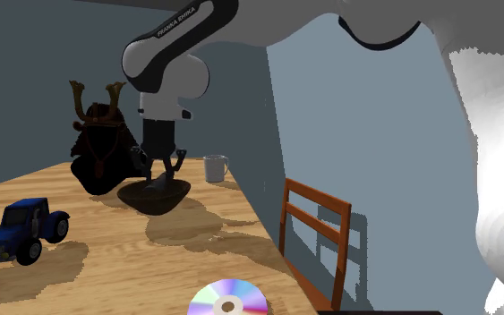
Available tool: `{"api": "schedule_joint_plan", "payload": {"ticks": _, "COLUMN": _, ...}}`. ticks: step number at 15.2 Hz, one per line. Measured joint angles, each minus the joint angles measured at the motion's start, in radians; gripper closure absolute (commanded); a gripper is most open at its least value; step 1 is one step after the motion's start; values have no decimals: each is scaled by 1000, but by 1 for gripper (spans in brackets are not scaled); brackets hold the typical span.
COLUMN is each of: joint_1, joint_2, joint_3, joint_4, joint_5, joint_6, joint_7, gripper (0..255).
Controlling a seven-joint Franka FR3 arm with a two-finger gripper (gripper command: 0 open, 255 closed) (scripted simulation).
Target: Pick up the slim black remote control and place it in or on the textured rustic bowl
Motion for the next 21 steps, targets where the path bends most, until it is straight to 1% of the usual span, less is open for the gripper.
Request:
{"api": "schedule_joint_plan", "payload": {"ticks": 6, "joint_1": 1, "joint_2": 5, "joint_3": -1, "joint_4": 0, "joint_5": -3, "joint_6": 6, "joint_7": 1, "gripper": 255}}
{"api": "schedule_joint_plan", "payload": {"ticks": 7, "joint_1": 1, "joint_2": 5, "joint_3": -1, "joint_4": 0, "joint_5": -3, "joint_6": 6, "joint_7": 1, "gripper": 0}}
{"api": "schedule_joint_plan", "payload": {"ticks": 13, "joint_1": 1, "joint_2": 5, "joint_3": -1, "joint_4": -1, "joint_5": -2, "joint_6": 5, "joint_7": 1, "gripper": 0}}
{"api": "schedule_joint_plan", "payload": {"ticks": 16, "joint_1": 0, "joint_2": -9, "joint_3": 4, "joint_4": 47, "joint_5": 7, "joint_6": -55, "joint_7": -6, "gripper": 0}}
{"api": "schedule_joint_plan", "payload": {"ticks": 18, "joint_1": -5, "joint_2": -31, "joint_3": 9, "joint_4": 60, "joint_5": 18, "joint_6": -88, "joint_7": -10, "gripper": 0}}
{"api": "schedule_joint_plan", "payload": {"ticks": 21, "joint_1": -6, "joint_2": -33, "joint_3": 9, "joint_4": 73, "joint_5": 20, "joint_6": -102, "joint_7": -13, "gripper": 0}}
